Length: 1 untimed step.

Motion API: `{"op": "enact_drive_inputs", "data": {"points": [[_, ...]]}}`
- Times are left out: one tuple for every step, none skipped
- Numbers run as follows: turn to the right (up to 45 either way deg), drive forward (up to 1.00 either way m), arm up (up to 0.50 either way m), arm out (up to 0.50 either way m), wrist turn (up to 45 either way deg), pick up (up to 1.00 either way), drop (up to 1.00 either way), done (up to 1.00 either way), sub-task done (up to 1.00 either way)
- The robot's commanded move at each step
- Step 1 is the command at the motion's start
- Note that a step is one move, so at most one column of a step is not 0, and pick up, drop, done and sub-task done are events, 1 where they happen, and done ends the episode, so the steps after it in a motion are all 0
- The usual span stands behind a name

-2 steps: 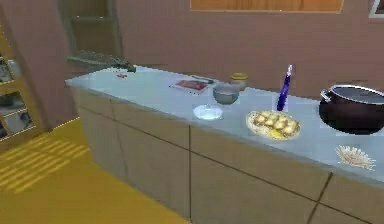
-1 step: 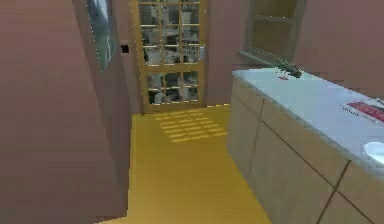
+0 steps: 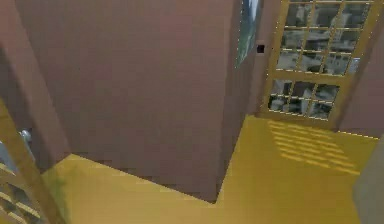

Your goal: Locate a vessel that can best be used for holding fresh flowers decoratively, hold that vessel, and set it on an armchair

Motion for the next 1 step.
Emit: {"op": "enact_drive_inputs", "data": {"points": [[45.0, 0.00, 0.00, 0.00, 0.0, 0.00, 0.00, 0.00, 0.00]]}}
